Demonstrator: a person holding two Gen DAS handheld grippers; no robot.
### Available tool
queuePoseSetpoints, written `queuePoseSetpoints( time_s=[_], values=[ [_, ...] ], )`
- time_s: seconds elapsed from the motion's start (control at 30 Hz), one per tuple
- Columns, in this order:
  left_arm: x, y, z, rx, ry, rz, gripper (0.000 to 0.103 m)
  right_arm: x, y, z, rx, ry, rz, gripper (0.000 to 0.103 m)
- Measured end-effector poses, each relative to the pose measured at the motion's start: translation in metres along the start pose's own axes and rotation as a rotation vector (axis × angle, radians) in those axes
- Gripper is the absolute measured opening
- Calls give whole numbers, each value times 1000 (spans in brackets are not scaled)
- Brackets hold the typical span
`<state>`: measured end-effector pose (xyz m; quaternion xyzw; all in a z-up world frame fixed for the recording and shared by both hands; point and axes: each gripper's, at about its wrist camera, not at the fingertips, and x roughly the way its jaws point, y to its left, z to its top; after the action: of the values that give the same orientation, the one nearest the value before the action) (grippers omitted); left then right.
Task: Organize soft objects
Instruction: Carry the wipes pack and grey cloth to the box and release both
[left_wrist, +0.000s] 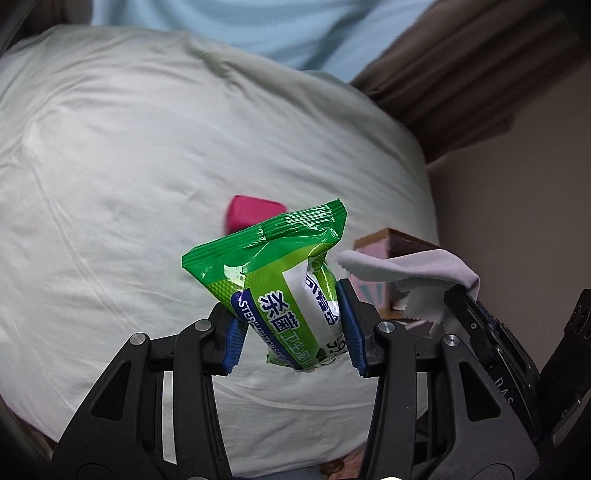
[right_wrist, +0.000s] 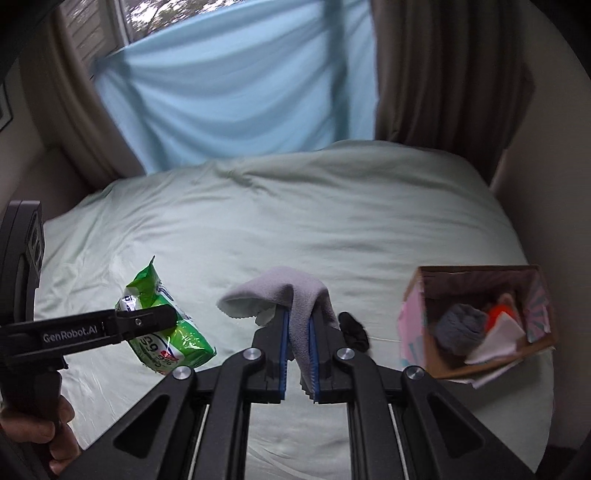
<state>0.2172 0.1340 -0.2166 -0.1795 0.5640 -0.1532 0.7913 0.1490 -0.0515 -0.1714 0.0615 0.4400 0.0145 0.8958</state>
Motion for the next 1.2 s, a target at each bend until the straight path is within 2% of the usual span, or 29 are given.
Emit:
queuePoseSetpoints(
  time_s=[0.17,0.33,0.6,0.83,0.97,1.2],
  values=[
    [-5,-64,-4,81,-1,-45,42,-45,-44,6,54,-48,-54,9],
    [2,-126,-7,133,-9,-60,42,-72,-99,13,87,-81,-82,9],
    [50,-227,-25,156,3,-33,42,-91,-211,25,103,-91,-84,9],
    [128,-286,-31,162,65,16,42,-61,-291,39,67,-32,-76,9],
    [179,-295,-33,164,131,78,42,-23,-325,41,48,34,-51,9],
    [245,-295,-43,233,242,205,42,39,-357,32,49,110,15,9]
  ],
)
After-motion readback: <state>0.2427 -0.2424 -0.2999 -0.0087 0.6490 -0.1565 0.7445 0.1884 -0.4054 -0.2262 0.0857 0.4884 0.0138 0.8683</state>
